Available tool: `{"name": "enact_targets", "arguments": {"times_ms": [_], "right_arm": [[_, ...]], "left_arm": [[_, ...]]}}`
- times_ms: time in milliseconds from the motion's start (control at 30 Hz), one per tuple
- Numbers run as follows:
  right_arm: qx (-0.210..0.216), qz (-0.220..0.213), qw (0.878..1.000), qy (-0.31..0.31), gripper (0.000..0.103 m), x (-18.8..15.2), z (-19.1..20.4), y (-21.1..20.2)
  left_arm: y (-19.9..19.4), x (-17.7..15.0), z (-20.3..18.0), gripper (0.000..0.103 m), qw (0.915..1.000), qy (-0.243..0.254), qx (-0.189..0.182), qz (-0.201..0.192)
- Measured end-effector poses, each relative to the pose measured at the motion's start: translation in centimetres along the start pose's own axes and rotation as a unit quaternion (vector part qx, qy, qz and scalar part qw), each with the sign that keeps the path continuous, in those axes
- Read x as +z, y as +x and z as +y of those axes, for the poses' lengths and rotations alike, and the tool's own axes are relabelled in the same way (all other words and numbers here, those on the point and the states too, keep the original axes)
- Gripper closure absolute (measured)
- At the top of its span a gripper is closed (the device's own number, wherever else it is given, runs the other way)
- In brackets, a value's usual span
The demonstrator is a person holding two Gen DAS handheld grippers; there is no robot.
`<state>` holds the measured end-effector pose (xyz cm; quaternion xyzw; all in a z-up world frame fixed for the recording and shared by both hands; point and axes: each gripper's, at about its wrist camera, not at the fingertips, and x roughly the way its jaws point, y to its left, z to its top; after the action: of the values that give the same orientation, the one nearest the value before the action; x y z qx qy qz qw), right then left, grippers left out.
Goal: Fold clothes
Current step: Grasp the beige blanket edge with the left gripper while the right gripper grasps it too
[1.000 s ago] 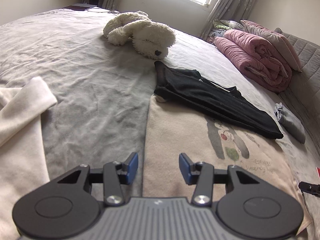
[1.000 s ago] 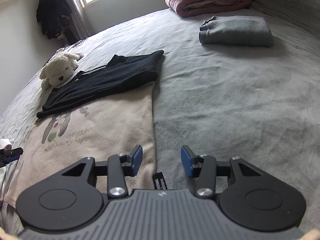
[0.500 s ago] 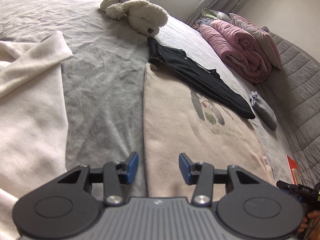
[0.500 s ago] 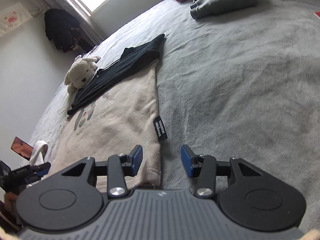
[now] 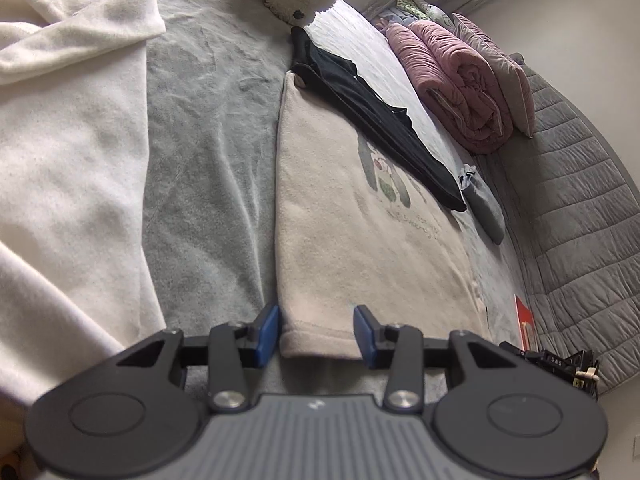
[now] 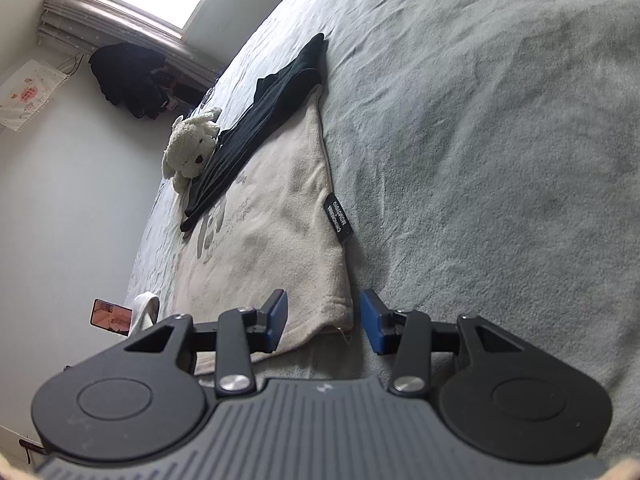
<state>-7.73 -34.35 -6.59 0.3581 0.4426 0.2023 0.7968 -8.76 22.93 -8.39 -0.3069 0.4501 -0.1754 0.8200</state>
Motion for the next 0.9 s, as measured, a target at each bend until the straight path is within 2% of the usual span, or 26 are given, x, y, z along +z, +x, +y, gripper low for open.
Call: {"name": "enact_targets", "arguments": {"times_ms": [100,233,300,367,400,500,767,900], "right_arm": [[0.007,0.008,1.000,0.001,0.058,0.0,0.0,0.3],[0.011,0.017,1.000,-0.010,0.059,-0.1,0.3,0.8],[0.015,0.027,0.999,-0.011,0.068,-0.2,0.3,1.2],[0.019,0.039,0.999,-0.011,0.083,-0.2,0.3,1.5],[0.020,0.042,0.999,-0.011,0.083,-0.2,0.3,1.6],[0.024,0.037,0.999,-0.012,0.086,0.1,0.6,1.4],[0.068,0.013,0.998,0.002,0.086,1.7,2.0,0.8],[0.063,0.001,0.998,0.005,0.086,2.9,3.1,1.1]], "left_arm": [[0.5,-0.2,0.0,0.071,0.9998,0.001,-0.010,0.018],[0.9,-0.3,-0.1,0.075,0.9993,0.002,-0.017,0.032],[1.0,-0.3,0.3,0.088,0.9988,-0.009,-0.025,0.041],[1.1,-0.3,0.5,0.095,0.9983,-0.013,-0.030,0.049],[1.0,-0.3,0.4,0.097,0.9984,-0.008,-0.031,0.047],[0.8,-0.2,0.2,0.098,0.9982,-0.001,-0.049,0.037],[0.0,1.0,-0.1,0.098,0.9945,-0.021,-0.103,0.002],[0.0,2.1,-0.3,0.098,0.9918,-0.042,-0.117,-0.030]]}}
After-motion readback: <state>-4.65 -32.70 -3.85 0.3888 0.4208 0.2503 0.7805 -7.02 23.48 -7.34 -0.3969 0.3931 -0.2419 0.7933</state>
